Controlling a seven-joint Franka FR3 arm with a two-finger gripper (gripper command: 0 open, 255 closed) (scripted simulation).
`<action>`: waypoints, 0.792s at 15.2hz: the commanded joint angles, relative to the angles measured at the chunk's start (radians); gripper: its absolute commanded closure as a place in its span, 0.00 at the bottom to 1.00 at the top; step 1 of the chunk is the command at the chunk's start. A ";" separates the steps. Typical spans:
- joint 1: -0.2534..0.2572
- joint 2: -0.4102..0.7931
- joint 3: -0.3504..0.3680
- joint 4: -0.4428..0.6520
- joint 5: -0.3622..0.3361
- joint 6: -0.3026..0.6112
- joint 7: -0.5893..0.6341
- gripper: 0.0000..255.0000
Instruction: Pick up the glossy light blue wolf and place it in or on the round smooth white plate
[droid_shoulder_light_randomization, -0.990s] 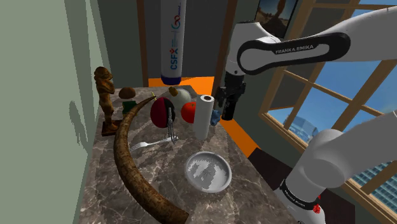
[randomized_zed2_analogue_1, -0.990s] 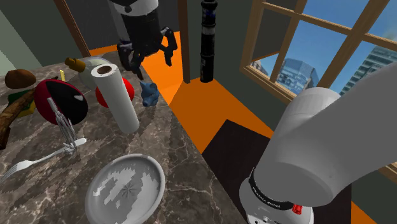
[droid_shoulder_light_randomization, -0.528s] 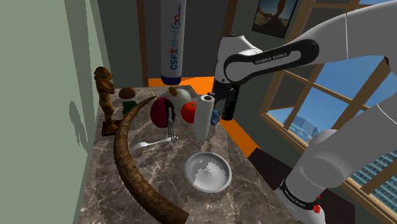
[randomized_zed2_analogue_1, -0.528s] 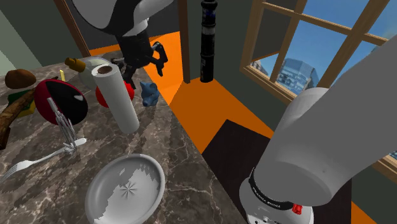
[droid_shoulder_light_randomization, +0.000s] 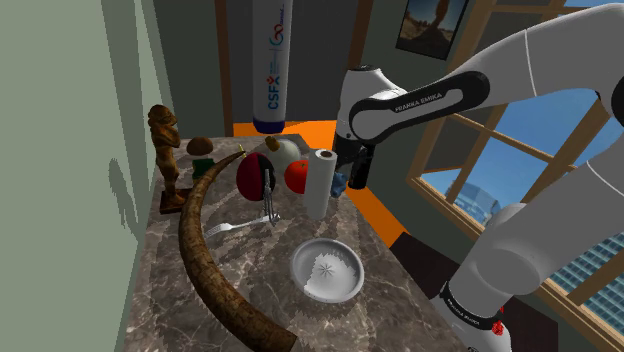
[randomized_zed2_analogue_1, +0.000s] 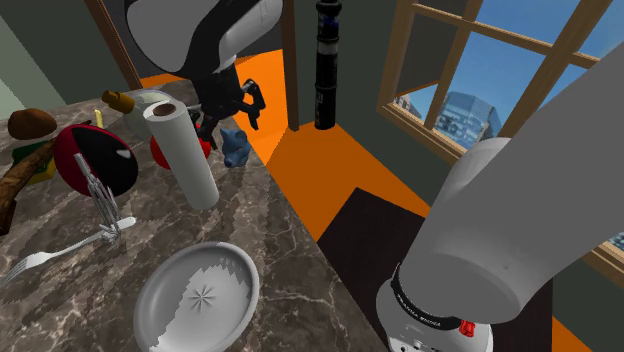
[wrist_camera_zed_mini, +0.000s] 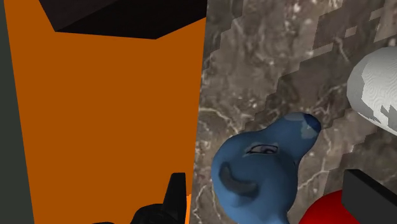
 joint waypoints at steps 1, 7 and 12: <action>0.000 0.000 0.000 -0.001 0.000 0.001 0.000 0.00; 0.000 0.000 0.000 -0.001 0.000 0.001 0.000 1.00; 0.000 0.002 0.000 0.000 0.000 0.002 0.000 1.00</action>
